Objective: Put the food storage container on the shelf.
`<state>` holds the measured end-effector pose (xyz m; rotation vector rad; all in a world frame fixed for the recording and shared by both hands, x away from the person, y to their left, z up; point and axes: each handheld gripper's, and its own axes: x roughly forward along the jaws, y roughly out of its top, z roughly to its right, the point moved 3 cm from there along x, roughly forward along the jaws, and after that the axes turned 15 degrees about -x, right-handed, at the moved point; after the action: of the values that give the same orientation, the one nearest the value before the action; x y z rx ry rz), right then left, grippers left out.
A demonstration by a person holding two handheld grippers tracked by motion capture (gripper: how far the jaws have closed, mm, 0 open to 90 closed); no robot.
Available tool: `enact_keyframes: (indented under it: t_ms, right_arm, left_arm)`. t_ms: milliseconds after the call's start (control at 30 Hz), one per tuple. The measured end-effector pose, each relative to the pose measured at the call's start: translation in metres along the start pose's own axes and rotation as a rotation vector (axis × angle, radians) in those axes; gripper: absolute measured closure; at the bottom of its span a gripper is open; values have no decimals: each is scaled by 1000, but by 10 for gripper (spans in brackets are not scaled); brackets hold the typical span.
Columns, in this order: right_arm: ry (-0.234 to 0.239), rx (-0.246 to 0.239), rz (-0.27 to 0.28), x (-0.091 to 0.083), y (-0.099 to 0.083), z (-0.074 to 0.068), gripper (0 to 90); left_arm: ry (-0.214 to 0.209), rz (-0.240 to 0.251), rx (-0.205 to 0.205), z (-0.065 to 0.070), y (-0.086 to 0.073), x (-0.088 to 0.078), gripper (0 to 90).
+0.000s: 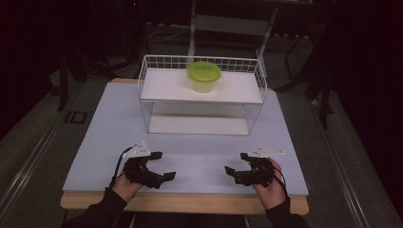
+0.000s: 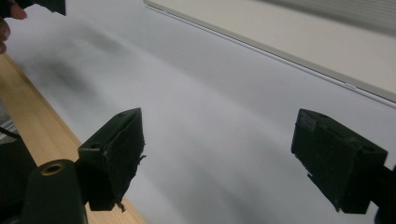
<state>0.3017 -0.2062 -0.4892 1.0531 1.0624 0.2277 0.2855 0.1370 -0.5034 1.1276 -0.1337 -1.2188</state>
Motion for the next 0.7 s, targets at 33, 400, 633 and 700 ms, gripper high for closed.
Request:
enact_keyframes:
  t_ms: [33,400,633,700]
  right_arm:
    - [-5,3,-1,-2,-4,2,168]
    - [-12,30,7,-14,-18,11,153]
    - [-42,53,12,-25,-29,20,153]
    - [-42,59,19,-25,-30,22,153]
  left_arm:
    - [4,-1,1,-1,-1,-2,27]
    - [26,18,2,-15,-8,-20,27]
    - [34,44,-12,-23,-11,-28,27]
    - [34,43,-9,-24,-12,-28,27]
